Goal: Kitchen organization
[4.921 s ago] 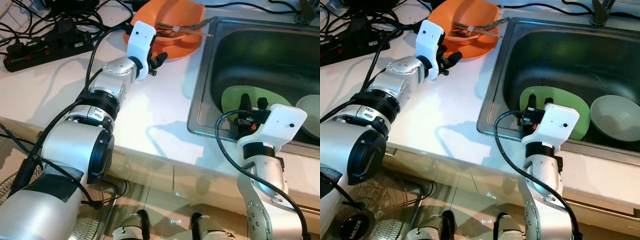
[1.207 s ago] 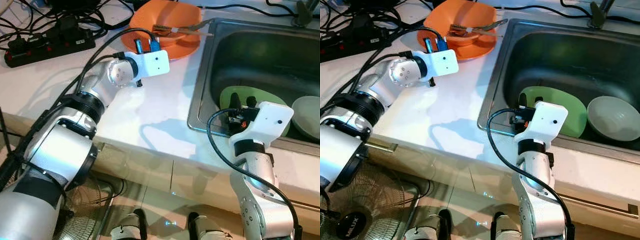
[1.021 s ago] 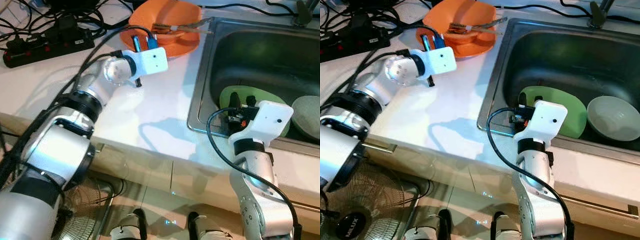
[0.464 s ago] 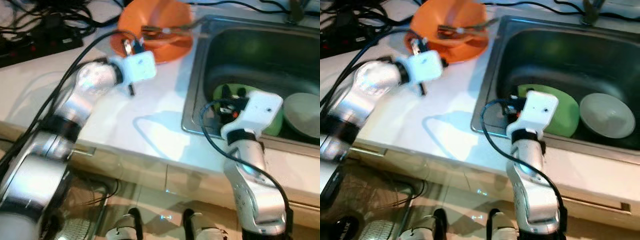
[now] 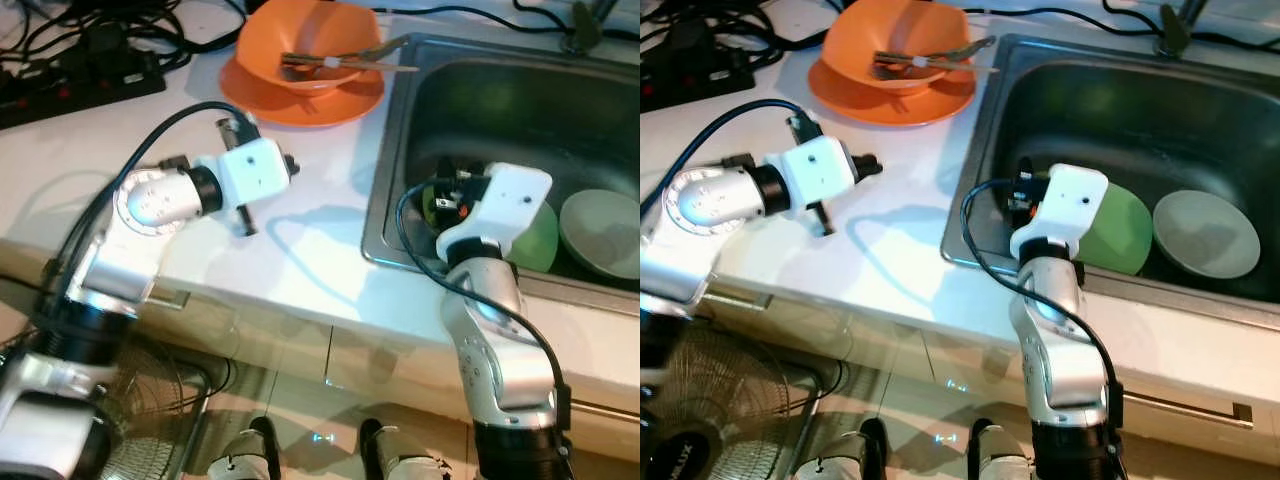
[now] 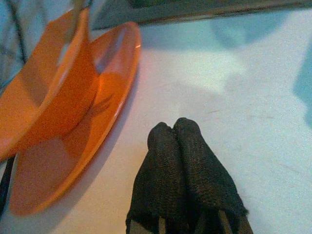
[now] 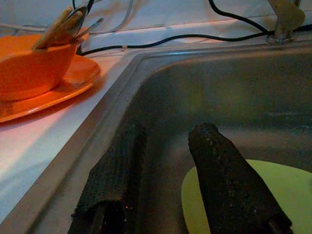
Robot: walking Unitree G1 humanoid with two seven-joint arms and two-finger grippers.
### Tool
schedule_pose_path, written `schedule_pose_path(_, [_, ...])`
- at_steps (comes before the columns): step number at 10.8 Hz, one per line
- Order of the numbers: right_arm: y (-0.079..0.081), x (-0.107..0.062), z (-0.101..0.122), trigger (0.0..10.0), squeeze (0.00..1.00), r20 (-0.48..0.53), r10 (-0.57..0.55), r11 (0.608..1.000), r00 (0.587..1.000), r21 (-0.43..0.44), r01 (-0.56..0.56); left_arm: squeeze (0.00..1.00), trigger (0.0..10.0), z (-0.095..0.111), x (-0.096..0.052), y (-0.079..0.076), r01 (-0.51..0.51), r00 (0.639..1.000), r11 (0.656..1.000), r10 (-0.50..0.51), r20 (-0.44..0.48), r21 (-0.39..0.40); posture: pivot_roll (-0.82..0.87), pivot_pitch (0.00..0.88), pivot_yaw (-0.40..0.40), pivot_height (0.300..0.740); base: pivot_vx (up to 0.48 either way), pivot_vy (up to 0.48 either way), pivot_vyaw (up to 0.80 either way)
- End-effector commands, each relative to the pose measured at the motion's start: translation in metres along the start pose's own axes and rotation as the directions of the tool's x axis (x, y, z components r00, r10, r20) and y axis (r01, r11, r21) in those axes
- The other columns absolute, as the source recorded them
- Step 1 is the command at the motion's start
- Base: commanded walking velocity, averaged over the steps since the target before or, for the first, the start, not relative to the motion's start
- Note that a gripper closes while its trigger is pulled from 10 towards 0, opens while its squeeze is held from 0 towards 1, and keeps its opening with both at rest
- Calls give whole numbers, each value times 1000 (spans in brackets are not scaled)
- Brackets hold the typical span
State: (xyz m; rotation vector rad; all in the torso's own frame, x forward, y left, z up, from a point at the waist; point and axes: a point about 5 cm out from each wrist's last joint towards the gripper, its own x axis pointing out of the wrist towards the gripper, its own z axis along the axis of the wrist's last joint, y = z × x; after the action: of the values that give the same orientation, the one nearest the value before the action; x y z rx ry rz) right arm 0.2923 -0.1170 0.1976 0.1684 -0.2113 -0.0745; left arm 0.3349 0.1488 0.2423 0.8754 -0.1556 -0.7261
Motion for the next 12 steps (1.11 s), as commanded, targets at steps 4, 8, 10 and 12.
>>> schedule_pose_path(4, [1, -5, -18, 10000, 0, -75, 1, 1000, 997, 7, -1, 1000, 10000, 0, 5, 8, -52, 996, 998, 54, -74, 20, -21, 220, 4, 740, 0, 0, 0])
schedule_pose_path(8, [-1, -16, -22, 10000, 0, -97, -26, 1000, 995, 9, 27, 1000, 10000, -1, 20, 19, 43, 993, 989, -27, -114, 141, -28, 252, 34, 740, 0, 0, 0])
schedule_pose_path(10, [-3, -18, -21, 10000, 0, -99, -33, 999, 995, 8, 34, 1000, 10000, -2, 25, 22, 58, 992, 984, -38, -120, 168, -30, 257, 39, 740, 0, 0, 0])
schedule_pose_path(12, [-5, -20, -21, 10000, 0, -102, -43, 999, 994, 3, 43, 1000, 10000, -3, 33, 24, 69, 991, 973, -42, -125, 220, -33, 263, 45, 740, 0, 0, 0])
